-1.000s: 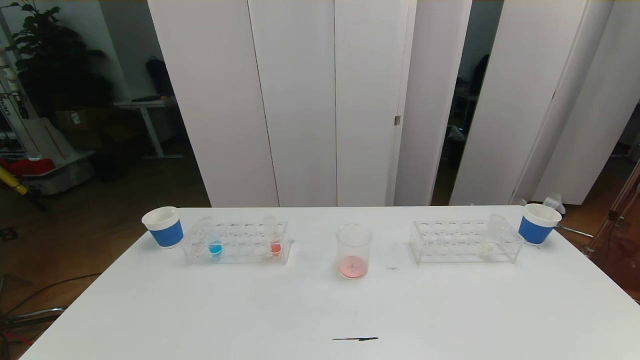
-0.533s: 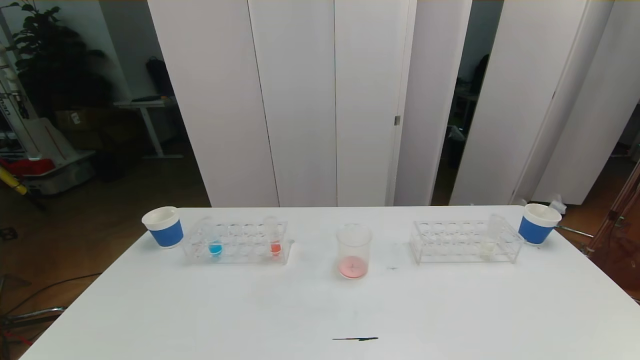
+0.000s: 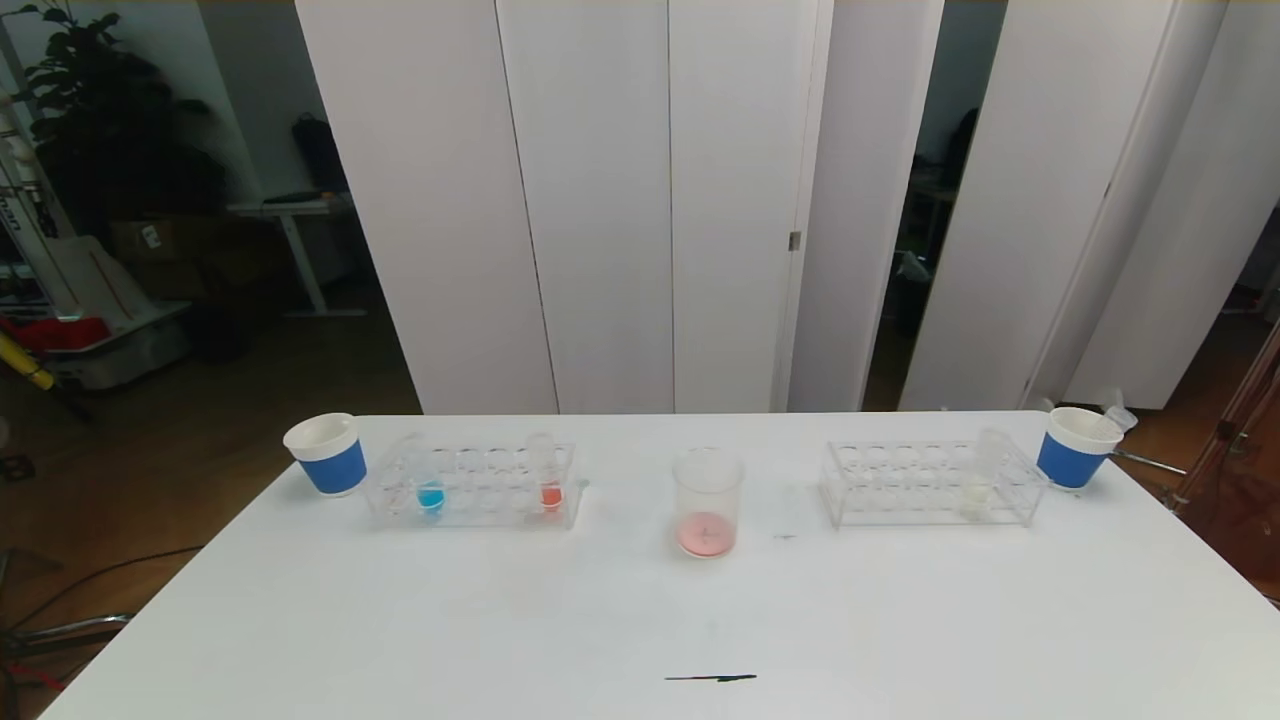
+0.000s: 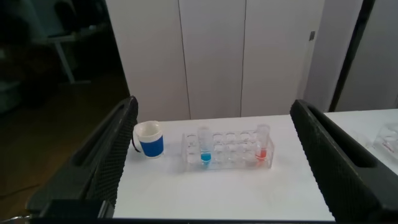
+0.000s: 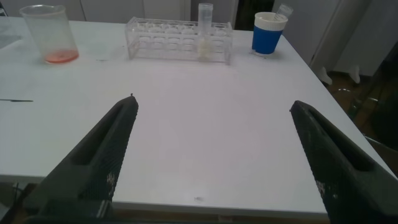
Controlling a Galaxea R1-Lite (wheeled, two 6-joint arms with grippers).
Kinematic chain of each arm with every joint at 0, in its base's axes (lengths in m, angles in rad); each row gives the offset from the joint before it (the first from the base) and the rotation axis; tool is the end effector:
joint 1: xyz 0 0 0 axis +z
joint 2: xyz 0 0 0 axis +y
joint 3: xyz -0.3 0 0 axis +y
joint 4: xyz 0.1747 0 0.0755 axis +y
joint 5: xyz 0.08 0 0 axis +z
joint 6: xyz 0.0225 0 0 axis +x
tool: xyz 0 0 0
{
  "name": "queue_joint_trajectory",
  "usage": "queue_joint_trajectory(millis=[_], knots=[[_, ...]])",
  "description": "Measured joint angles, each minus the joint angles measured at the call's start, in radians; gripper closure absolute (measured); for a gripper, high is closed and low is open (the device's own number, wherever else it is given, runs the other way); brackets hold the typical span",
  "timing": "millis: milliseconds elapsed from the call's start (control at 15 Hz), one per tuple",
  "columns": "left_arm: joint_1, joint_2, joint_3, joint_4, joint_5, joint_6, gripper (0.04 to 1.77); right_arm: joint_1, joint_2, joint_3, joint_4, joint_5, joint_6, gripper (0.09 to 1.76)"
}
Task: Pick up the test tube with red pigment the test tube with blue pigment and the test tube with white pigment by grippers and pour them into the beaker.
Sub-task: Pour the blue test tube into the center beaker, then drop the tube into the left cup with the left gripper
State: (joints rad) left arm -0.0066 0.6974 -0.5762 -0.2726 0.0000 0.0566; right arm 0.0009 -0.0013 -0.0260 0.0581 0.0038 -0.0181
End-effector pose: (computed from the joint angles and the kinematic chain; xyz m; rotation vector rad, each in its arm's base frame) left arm 0.0539 -0.0004 0.2620 0.0560 -0.1515 -0.0023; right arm -0.0250 0.0001 0.0767 -0.0181 0.0308 0.0050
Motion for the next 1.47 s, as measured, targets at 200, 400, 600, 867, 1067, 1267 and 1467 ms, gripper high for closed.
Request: queue_joint_trajectory(millis=[200, 400, 600, 867, 1067, 1267, 1467], knots=[[-0.001, 0.247, 0.003, -0.194, 0.026, 0.001, 0.06, 0.0, 0.0, 0.0, 0.0, 0.0, 0.0, 0.1], [0.0, 0.484, 0.027, -0.4, 0.066, 0.003, 0.06, 0.0, 0.0, 0.0, 0.0, 0.0, 0.0, 0.1], [-0.007, 0.673, 0.07, -0.494, 0.083, 0.003, 0.06, 0.0, 0.0, 0.0, 0.0, 0.0, 0.0, 0.1], [-0.036, 0.835, 0.171, -0.568, 0.076, -0.003, 0.06, 0.0, 0.0, 0.0, 0.0, 0.0, 0.0, 0.1], [-0.06, 0.93, 0.208, -0.65, 0.074, -0.021, 0.06, 0.0, 0.0, 0.0, 0.0, 0.0, 0.0, 0.1], [-0.067, 1.027, 0.212, -0.756, 0.075, -0.053, 0.06, 0.0, 0.0, 0.0, 0.0, 0.0, 0.0, 0.1], [-0.071, 1.11, 0.154, -0.786, 0.077, -0.067, 0.06, 0.0, 0.0, 0.0, 0.0, 0.0, 0.0, 0.1]])
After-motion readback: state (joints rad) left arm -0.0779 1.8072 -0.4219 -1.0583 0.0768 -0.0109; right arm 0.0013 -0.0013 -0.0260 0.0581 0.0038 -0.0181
